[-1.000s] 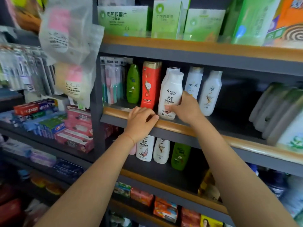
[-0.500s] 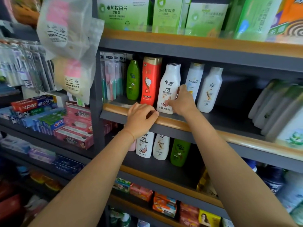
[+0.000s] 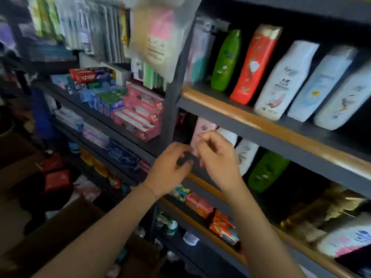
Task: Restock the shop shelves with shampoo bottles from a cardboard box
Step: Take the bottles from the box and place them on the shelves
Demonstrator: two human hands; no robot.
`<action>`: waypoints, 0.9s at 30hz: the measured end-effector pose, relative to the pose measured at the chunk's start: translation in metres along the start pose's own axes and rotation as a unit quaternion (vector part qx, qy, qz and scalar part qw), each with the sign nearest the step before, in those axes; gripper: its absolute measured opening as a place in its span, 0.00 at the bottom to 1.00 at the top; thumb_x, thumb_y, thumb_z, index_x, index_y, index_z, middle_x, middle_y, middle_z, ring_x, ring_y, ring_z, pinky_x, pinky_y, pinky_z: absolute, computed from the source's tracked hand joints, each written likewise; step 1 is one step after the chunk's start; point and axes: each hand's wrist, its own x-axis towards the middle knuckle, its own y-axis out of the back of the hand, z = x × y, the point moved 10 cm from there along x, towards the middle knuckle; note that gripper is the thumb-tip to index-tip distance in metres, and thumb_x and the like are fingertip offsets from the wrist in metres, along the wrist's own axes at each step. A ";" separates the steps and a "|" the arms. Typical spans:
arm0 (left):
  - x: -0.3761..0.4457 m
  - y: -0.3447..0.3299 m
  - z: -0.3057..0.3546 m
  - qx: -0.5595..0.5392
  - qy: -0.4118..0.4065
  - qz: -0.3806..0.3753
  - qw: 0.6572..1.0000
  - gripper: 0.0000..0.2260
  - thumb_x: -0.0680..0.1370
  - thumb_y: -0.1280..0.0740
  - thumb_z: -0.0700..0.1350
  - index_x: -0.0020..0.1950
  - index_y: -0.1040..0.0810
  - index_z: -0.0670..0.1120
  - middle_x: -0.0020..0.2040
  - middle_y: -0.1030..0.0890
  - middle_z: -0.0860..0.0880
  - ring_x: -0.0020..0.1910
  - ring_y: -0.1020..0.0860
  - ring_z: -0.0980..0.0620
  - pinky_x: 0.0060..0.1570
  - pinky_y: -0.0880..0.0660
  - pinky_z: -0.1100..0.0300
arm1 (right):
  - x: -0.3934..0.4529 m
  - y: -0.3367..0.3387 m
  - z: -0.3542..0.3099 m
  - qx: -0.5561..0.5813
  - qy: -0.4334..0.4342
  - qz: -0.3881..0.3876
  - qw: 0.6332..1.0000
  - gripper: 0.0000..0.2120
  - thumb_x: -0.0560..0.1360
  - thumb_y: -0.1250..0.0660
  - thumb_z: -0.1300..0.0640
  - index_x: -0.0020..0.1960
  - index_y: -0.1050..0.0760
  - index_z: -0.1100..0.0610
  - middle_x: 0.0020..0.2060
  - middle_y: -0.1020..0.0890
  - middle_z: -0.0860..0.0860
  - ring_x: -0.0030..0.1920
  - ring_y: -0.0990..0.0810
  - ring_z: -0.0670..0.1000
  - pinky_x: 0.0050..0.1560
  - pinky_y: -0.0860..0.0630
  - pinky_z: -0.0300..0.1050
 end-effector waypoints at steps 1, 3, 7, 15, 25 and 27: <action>-0.027 -0.001 -0.053 -0.013 0.088 -0.024 0.996 0.07 0.81 0.35 0.43 0.58 0.22 0.47 0.52 0.24 0.52 0.51 0.22 0.54 0.53 0.25 0.60 | -0.008 -0.043 0.025 0.004 -0.033 -0.045 0.998 0.14 0.80 0.36 0.58 0.36 0.30 0.59 0.29 0.27 0.58 0.30 0.28 0.54 0.35 0.29 0.49; -0.105 0.000 -0.159 0.007 0.243 -0.063 0.968 0.06 0.82 0.37 0.43 0.52 0.19 0.46 0.49 0.20 0.49 0.48 0.21 0.51 0.51 0.25 0.54 | -0.042 -0.138 0.085 -0.010 -0.119 -0.146 0.982 0.15 0.80 0.36 0.55 0.37 0.30 0.61 0.30 0.27 0.59 0.32 0.27 0.58 0.35 0.29 0.51; -0.312 0.035 -0.325 0.097 0.499 -0.103 0.855 0.09 0.80 0.35 0.47 0.55 0.18 0.46 0.53 0.17 0.46 0.54 0.20 0.44 0.57 0.23 0.49 | -0.173 -0.315 0.210 -0.038 -0.306 -0.353 0.883 0.13 0.80 0.37 0.52 0.39 0.28 0.58 0.31 0.23 0.55 0.33 0.23 0.53 0.39 0.25 0.52; -0.494 0.073 -0.433 0.235 0.474 -0.159 0.833 0.23 0.74 0.44 0.55 0.53 0.17 0.42 0.52 0.20 0.39 0.55 0.23 0.36 0.58 0.30 0.46 | -0.373 -0.494 0.339 -0.117 -0.460 -0.491 0.730 0.11 0.80 0.39 0.61 0.39 0.31 0.52 0.36 0.25 0.52 0.30 0.24 0.47 0.27 0.30 0.36; -0.512 0.075 -0.480 0.343 0.347 -0.142 0.861 0.17 0.79 0.42 0.53 0.56 0.17 0.47 0.57 0.19 0.46 0.67 0.27 0.44 0.76 0.50 0.41 | -0.412 -0.573 0.425 -0.243 -0.443 -0.433 0.747 0.21 0.78 0.34 0.61 0.70 0.31 0.66 0.67 0.26 0.63 0.68 0.27 0.62 0.65 0.33 0.49; -0.513 0.076 -0.479 0.353 0.340 -0.127 0.862 0.15 0.79 0.40 0.52 0.55 0.17 0.48 0.55 0.19 0.47 0.66 0.26 0.45 0.76 0.48 0.40 | -0.417 -0.580 0.434 -0.225 -0.470 -0.425 0.740 0.22 0.81 0.38 0.60 0.73 0.35 0.63 0.70 0.28 0.61 0.69 0.29 0.60 0.61 0.32 0.45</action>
